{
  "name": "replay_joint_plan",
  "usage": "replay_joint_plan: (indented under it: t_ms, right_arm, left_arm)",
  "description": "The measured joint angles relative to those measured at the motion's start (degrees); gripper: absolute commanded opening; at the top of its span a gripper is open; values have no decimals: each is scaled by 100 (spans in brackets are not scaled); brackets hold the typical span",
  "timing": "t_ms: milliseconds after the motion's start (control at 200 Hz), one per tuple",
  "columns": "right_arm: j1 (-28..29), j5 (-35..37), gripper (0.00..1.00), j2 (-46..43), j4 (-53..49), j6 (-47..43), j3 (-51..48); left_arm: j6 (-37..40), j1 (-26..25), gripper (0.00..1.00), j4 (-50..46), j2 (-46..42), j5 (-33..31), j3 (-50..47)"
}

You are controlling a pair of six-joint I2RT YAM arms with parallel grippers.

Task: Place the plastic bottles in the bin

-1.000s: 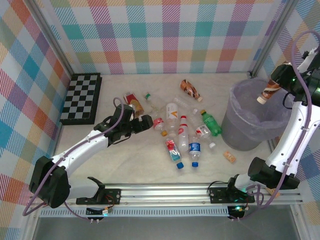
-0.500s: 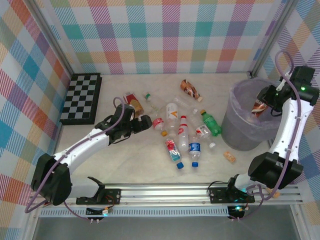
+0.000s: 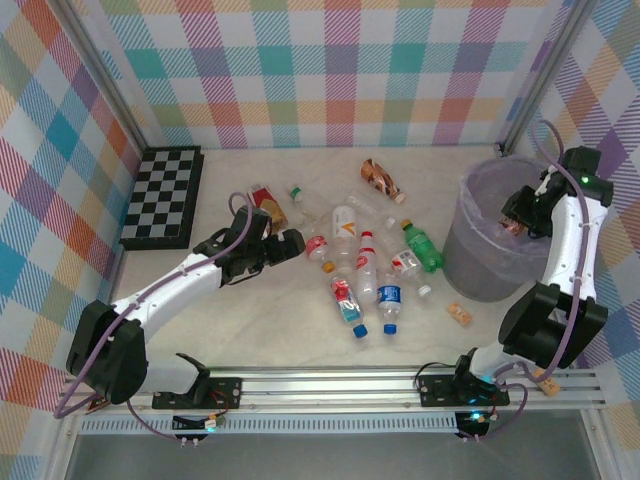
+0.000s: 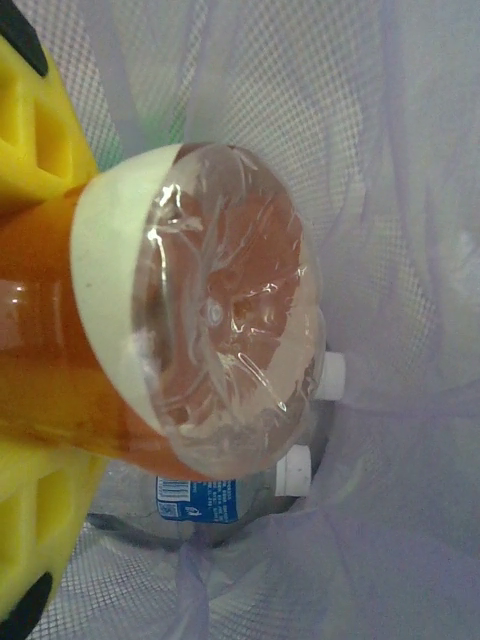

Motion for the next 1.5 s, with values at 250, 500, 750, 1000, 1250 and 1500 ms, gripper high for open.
replay_joint_plan:
  t_ms: [250,500,750,1000,1250,1500]
  right_arm:
    - [37,109,43,96,238,42,-514]
    - [39,216,59,352,612,133,-997]
    - [66,271,79,463,741,162,-1143]
    - [105,247,89,459,691,168,-1091]
    - [114,50,94,-4,348,190,-455]
    - [114,-227,95,-715,-24,223,376]
  left_arm:
    - [0,7,98,4,2,2,0]
    - [0,9,98,20,2,2,0]
    - [0,7,99,28,48,11,0]
    - [-7,9,100,155,192,94,-2]
    - [-136,9,100,328,205,83,-2]
    - [-374,155,96,450,616,-131,66]
